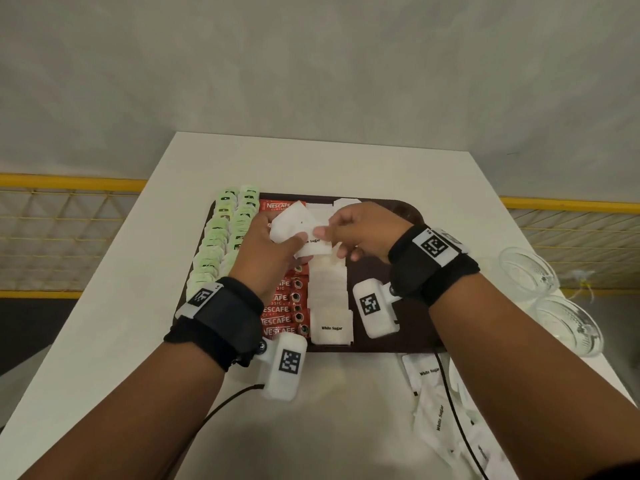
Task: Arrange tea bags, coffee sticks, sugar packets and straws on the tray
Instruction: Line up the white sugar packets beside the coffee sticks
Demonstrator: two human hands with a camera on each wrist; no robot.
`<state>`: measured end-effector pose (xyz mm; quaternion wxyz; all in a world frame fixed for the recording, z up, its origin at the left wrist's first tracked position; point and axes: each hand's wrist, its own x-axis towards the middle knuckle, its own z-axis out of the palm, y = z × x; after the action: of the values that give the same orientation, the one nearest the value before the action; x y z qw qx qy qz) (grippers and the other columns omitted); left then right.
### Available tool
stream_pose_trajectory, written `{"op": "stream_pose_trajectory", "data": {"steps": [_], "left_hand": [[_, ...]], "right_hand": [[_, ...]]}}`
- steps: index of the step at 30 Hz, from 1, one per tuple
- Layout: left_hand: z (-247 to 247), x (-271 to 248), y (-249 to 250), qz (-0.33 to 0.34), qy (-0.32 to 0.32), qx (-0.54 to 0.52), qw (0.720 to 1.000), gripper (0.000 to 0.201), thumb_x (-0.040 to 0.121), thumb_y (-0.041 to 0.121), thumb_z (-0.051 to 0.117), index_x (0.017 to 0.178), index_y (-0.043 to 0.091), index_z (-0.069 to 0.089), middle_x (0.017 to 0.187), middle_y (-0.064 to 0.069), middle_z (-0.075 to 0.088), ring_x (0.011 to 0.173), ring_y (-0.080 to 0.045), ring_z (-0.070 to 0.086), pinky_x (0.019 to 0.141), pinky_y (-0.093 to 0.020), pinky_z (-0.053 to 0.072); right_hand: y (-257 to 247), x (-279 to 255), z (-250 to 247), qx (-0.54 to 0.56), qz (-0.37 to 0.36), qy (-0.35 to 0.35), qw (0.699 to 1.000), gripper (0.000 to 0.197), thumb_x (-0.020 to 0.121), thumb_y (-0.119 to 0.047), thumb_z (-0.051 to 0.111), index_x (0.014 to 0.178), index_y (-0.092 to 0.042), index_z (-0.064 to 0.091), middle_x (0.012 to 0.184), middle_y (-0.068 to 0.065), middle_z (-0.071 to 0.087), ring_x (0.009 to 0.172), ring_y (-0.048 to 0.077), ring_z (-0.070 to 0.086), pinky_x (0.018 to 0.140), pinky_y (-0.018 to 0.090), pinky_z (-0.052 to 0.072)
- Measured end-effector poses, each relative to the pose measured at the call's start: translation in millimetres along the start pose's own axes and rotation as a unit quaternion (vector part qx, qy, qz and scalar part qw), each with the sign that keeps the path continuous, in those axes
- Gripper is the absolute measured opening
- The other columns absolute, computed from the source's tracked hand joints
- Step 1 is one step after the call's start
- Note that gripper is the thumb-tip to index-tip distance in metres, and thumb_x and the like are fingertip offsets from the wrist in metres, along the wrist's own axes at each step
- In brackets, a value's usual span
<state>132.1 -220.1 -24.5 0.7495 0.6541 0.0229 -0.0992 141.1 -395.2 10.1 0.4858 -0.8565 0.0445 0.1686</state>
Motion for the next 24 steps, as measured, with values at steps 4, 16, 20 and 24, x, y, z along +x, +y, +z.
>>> {"op": "stream_pose_trajectory", "data": {"steps": [4,16,20,24], "left_hand": [[7,1,0,0.005,0.006,0.006,1.0,0.029,0.096,0.006,0.058,0.121,0.016,0.048,0.118,-0.004,0.058,0.102,-0.023,0.066,0.069,-0.028,0.061],[-6,2,-3,-0.064,0.011,-0.044,0.997,0.028,0.1,0.008,0.042,0.126,0.019,0.044,0.114,-0.016,0.064,0.095,-0.032,0.071,0.077,-0.037,0.059],[-6,0,-4,-0.068,0.002,-0.056,0.996,0.029,0.1,0.007,0.041,0.127,0.018,0.045,0.113,-0.015,0.064,0.097,-0.034,0.071,0.084,-0.041,0.059],[-7,-2,-4,-0.071,-0.005,-0.065,0.995,0.027,0.101,0.01,0.04,0.126,0.019,0.046,0.114,-0.015,0.065,0.098,-0.035,0.071,0.08,-0.038,0.06]], "right_hand": [[12,4,-2,0.04,-0.006,0.028,0.999,0.017,0.082,-0.02,0.076,0.087,-0.008,0.065,0.076,0.009,0.068,0.067,0.016,0.064,0.056,0.025,0.049],[69,29,-45,-0.068,0.164,0.118,0.977,0.012,0.09,-0.023,0.067,0.088,-0.012,0.062,0.067,0.005,0.062,0.048,0.01,0.05,0.047,0.022,0.041],[66,39,-39,-0.096,0.164,0.103,0.976,0.013,0.089,-0.022,0.069,0.087,-0.012,0.061,0.072,0.007,0.064,0.063,0.017,0.056,0.06,0.028,0.049],[68,49,-38,-0.09,0.159,0.121,0.976,0.017,0.084,-0.025,0.073,0.093,-0.013,0.065,0.073,0.002,0.066,0.061,0.014,0.061,0.054,0.022,0.053]]}}
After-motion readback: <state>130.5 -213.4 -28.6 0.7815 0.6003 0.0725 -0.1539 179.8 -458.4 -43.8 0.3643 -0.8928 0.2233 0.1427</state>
